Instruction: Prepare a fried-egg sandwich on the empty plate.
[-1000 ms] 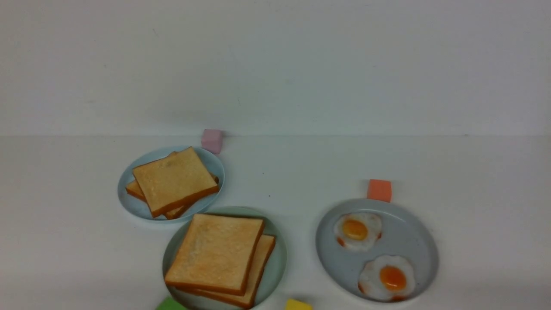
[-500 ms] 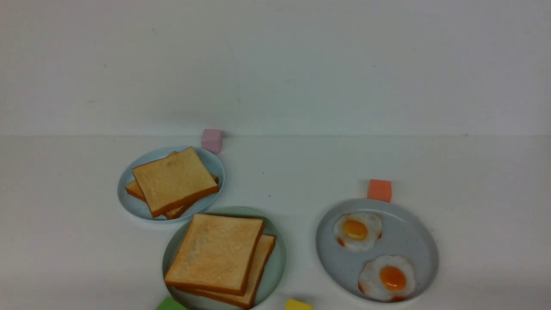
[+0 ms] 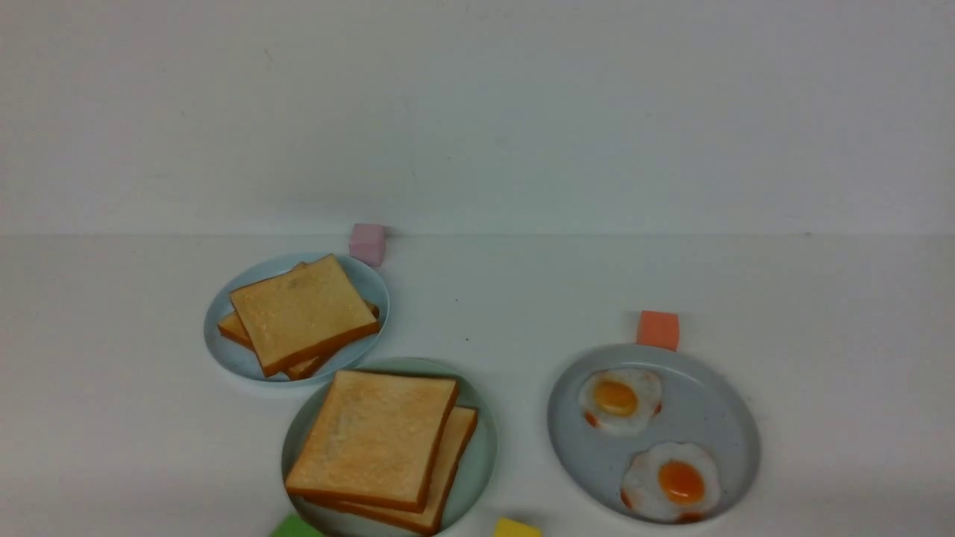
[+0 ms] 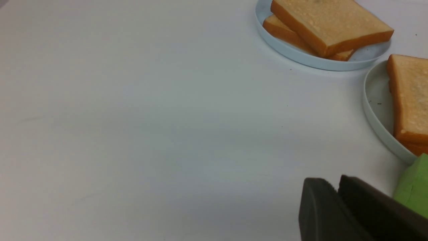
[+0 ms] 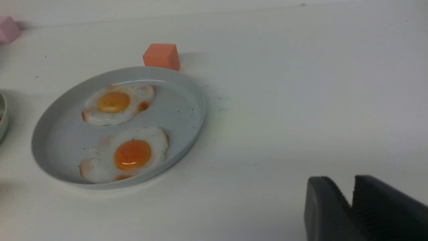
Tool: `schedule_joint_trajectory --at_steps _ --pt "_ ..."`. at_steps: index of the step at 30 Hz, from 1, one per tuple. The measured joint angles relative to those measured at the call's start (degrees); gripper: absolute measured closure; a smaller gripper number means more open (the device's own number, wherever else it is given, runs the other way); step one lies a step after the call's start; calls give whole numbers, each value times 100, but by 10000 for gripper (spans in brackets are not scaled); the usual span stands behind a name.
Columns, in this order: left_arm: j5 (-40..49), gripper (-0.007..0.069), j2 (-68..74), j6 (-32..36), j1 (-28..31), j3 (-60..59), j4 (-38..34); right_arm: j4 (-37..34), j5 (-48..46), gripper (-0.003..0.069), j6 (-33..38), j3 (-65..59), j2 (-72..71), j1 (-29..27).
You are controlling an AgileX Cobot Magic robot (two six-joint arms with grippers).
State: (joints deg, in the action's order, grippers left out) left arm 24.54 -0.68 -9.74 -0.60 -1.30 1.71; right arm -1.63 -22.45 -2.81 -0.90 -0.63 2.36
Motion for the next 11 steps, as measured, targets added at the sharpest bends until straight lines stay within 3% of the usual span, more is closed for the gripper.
schedule_joint_trajectory --at_steps 11 --pt "0 522 0 0 0 0 0 -11 0 483 0 0 0 0"
